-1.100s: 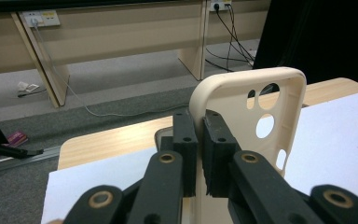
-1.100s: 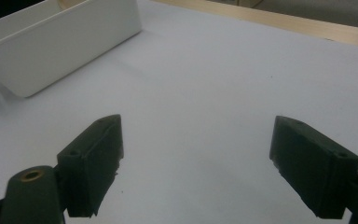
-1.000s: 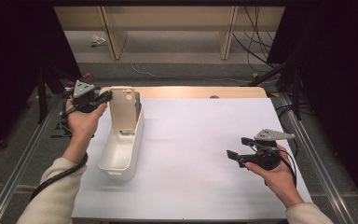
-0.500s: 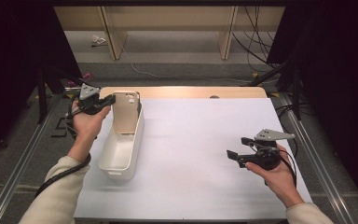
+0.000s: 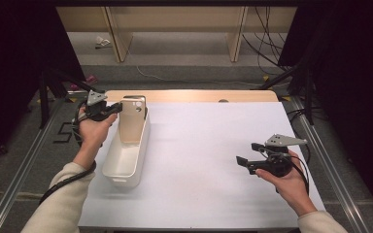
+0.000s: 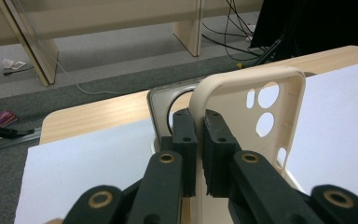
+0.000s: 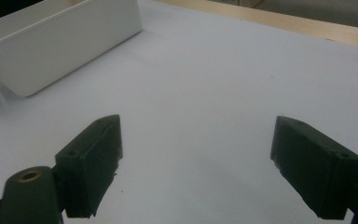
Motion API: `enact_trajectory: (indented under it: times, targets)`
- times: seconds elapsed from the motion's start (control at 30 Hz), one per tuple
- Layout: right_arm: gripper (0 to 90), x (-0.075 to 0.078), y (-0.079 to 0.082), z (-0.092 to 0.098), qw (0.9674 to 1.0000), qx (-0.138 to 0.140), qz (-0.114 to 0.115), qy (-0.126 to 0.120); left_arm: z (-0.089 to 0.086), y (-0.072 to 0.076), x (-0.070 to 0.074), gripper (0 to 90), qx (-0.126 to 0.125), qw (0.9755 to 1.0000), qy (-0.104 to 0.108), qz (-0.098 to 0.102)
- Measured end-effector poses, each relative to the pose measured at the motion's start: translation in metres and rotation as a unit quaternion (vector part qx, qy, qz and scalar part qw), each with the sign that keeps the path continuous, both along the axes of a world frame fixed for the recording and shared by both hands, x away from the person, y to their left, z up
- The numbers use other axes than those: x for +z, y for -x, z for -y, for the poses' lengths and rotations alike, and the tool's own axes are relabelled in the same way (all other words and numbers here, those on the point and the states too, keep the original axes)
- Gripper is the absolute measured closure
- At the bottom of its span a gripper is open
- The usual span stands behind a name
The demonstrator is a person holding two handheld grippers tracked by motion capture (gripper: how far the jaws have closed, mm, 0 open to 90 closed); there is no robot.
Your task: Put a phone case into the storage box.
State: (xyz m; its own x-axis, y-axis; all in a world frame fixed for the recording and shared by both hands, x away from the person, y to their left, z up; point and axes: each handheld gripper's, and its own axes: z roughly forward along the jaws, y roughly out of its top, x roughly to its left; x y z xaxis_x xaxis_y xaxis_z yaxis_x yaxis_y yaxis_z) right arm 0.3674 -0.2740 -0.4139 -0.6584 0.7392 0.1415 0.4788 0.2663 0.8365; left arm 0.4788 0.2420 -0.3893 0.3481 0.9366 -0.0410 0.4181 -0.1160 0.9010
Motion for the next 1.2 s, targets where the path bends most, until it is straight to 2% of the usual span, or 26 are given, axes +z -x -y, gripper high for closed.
enact_trajectory:
  times: [0.37, 1.2]
  targets:
    - [17.4, 0.000, 0.000, 0.000, 1.0000, 0.000, 0.000, 0.000, -0.002, -0.006, -0.010, 84.2, 0.003, 0.9999, 0.000, -0.010]
    - [17.4, -0.001, 0.000, 0.000, 1.0000, 0.001, 0.000, 0.000, -0.004, -0.023, -0.019, 81.2, 0.006, 0.9992, -0.030, -0.024]
